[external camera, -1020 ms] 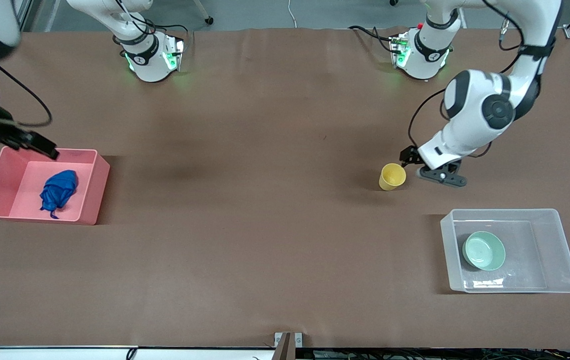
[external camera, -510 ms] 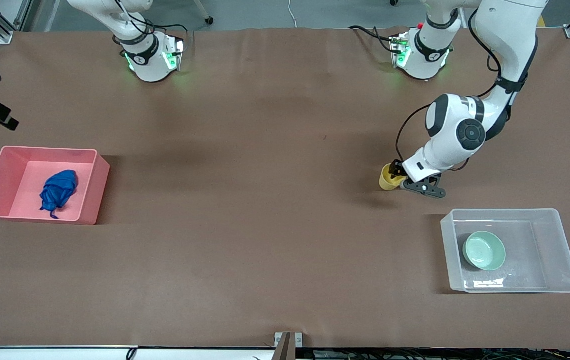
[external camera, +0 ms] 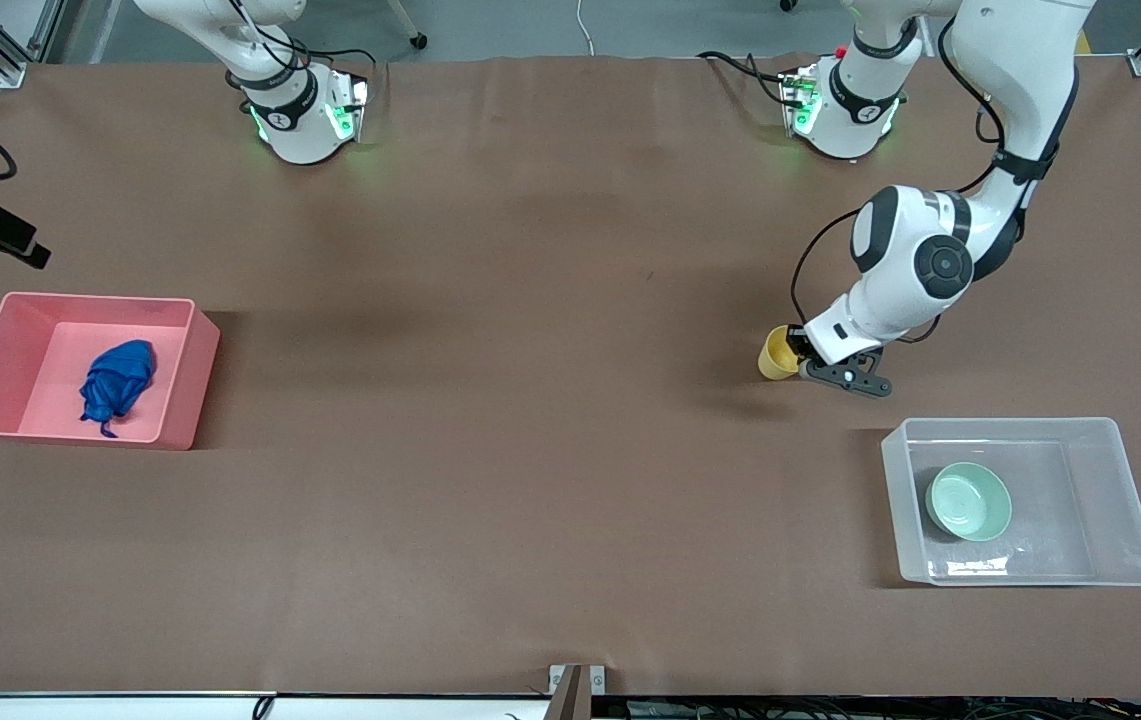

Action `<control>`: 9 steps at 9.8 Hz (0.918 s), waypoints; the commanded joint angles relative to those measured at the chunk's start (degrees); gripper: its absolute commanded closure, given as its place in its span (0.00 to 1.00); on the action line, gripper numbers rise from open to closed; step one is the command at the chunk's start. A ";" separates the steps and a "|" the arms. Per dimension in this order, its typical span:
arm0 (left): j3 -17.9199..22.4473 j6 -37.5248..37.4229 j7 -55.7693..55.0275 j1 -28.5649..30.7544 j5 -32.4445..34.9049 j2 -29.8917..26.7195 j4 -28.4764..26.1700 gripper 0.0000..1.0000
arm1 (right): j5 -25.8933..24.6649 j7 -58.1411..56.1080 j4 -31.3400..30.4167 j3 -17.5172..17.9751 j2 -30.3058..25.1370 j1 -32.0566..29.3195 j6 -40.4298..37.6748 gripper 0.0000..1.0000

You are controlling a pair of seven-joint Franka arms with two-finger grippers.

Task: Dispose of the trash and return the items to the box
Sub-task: 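Carry the yellow cup over the clear box with the left gripper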

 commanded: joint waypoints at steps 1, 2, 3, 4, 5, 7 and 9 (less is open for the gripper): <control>1.28 -7.13 0.72 0.47 1.04 -2.62 4.23 1.00 | -2.55 -3.64 2.01 0.10 0.46 0.55 -1.56 0.00; 3.03 -11.60 1.68 0.56 1.04 -2.28 9.14 1.00 | -2.39 -3.14 1.92 0.10 0.46 0.55 -1.65 0.00; 5.91 -15.64 5.00 0.82 1.04 -1.41 14.41 1.00 | -2.04 -2.70 1.92 0.10 0.46 0.46 -1.65 0.00; 9.95 -17.51 9.55 0.82 1.04 0.69 19.94 1.00 | -1.95 -2.61 1.84 0.10 0.46 0.55 -1.73 0.00; 13.38 -17.62 12.56 0.82 1.04 3.67 24.70 1.00 | -1.69 -2.43 1.84 0.10 0.46 0.55 -2.17 0.00; 20.32 -17.70 13.11 0.82 0.78 12.35 36.47 0.99 | -1.42 -2.43 1.75 0.10 0.46 0.29 -2.26 0.00; 22.11 -17.53 13.38 1.96 0.17 21.85 43.62 0.99 | -1.42 -2.43 1.66 0.10 0.46 0.29 -2.18 0.00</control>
